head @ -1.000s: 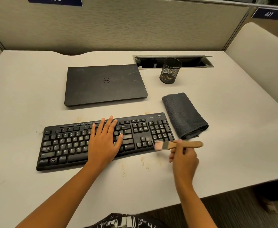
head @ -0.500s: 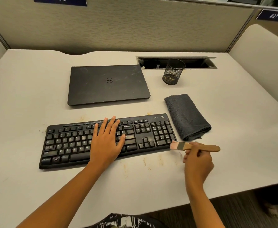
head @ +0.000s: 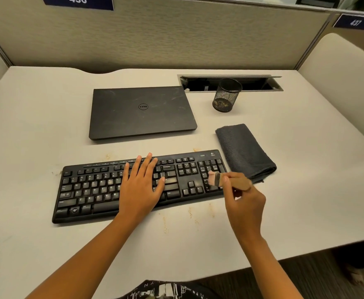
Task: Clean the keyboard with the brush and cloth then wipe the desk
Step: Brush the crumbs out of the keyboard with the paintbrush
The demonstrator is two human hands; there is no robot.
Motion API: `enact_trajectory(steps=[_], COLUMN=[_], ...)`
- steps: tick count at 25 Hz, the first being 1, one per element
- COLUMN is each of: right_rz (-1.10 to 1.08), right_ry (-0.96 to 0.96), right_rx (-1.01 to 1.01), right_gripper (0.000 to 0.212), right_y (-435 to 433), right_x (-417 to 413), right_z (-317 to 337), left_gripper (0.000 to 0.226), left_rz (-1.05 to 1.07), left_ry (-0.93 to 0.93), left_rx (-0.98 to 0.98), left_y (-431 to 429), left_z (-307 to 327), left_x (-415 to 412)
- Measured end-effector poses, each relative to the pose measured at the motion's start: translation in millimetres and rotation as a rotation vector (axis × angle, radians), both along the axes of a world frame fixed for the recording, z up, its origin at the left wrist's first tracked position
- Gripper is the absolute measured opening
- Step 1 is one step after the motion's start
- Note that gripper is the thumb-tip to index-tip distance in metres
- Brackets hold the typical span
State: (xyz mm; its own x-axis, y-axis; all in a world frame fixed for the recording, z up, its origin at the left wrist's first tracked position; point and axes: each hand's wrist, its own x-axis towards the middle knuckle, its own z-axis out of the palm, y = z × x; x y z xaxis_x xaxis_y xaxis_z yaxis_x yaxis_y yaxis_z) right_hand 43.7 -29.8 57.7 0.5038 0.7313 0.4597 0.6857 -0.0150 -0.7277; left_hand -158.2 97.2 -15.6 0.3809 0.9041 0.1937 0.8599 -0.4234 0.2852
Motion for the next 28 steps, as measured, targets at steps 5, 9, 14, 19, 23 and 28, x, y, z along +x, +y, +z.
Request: enact_trajectory(steps=[5,9,14,19,23,28], right_rz=[0.154,0.206,0.202,0.242,0.240,0.304], right_ry=[-0.380,-0.494,-0.547,-0.686,-0.708,-0.805], right_rx=[-0.035,-0.080,-0.106,-0.178,-0.179,-0.136], right_gripper=[0.024,0.029,0.030,0.041,0.044,0.031], right_y=[-25,-13,-3,-43,-33,0], right_x=[-1,-10,-17,-20,-16,-13], right_z=[-30,-47,-40,-42,-42,-42], left_gripper=[0.068,0.067,0.066,0.066,0.065,0.064], left_rz=[0.006,0.004,0.003,0.006,0.007,0.005], left_ry=[-0.003,0.010,0.015,0.010,0.007,0.005], left_rx=[0.013,0.020,0.014,0.020,0.022,0.015], left_y=[-1,0,1,1,0,0], left_z=[1,-1,-2,-1,-2,-2], left_x=[1,0,0,0,0,0])
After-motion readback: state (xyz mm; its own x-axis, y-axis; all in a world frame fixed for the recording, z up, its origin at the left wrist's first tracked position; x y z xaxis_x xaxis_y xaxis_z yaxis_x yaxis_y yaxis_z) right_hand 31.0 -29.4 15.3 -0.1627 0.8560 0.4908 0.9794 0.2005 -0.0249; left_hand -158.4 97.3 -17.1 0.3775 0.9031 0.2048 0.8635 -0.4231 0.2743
